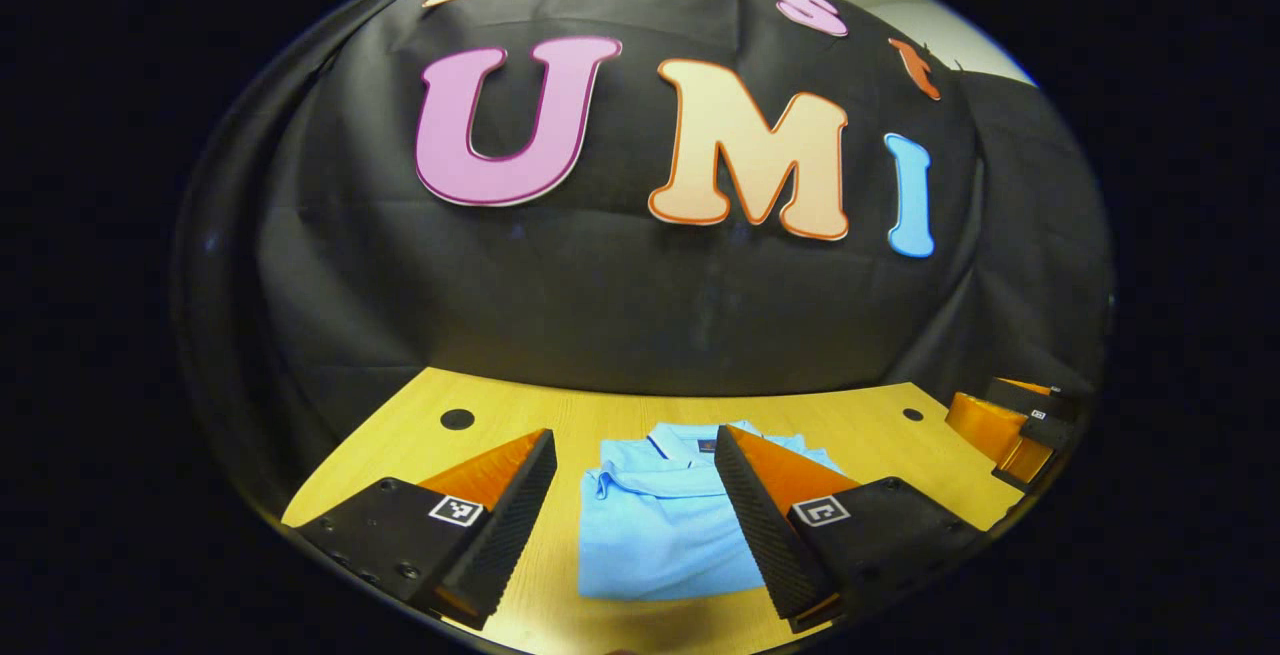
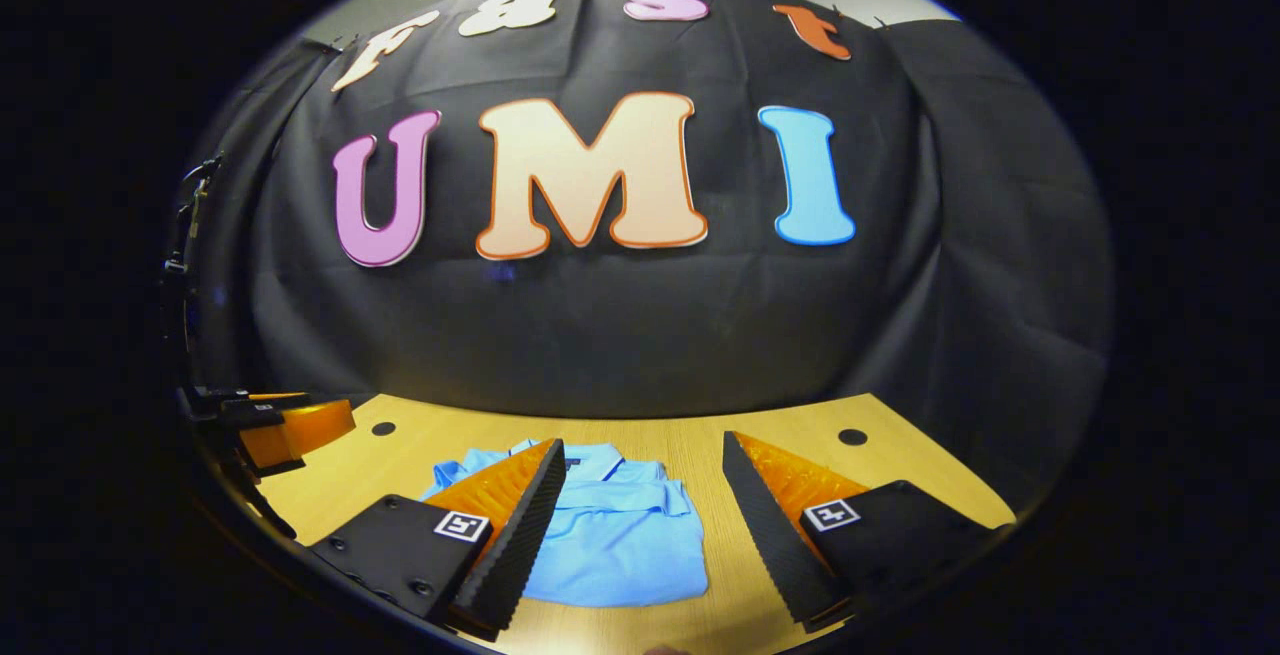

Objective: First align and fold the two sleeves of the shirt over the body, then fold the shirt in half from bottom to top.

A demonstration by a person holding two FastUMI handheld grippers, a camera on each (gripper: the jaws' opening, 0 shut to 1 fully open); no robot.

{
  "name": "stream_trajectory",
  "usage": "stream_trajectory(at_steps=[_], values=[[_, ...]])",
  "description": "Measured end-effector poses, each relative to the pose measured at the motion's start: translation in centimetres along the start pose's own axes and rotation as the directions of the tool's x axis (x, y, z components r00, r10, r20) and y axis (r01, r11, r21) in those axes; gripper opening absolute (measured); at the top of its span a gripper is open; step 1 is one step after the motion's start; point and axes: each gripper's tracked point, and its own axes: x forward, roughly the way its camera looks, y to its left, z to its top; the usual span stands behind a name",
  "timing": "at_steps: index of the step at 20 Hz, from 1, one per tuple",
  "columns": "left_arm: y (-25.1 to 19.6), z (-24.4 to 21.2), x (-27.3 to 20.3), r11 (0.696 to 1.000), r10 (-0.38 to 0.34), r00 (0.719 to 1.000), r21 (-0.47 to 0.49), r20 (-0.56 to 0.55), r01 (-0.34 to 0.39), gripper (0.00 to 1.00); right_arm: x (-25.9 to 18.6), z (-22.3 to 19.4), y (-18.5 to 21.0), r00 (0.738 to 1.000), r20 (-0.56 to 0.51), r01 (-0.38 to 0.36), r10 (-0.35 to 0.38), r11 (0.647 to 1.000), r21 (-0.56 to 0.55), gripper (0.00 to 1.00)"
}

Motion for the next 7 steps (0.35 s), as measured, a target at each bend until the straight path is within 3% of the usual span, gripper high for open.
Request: stream_trajectory(at_steps=[7], values=[[-0.3, 3.0, -8.7, 0.999, 0.029, 0.995, 0.014, 0.097, -0.030, 0.95, -8.5, 1.5, 0.1, 0.998, 0.046, -0.032, 0.032, 0.999, 0.006, 0.98]])
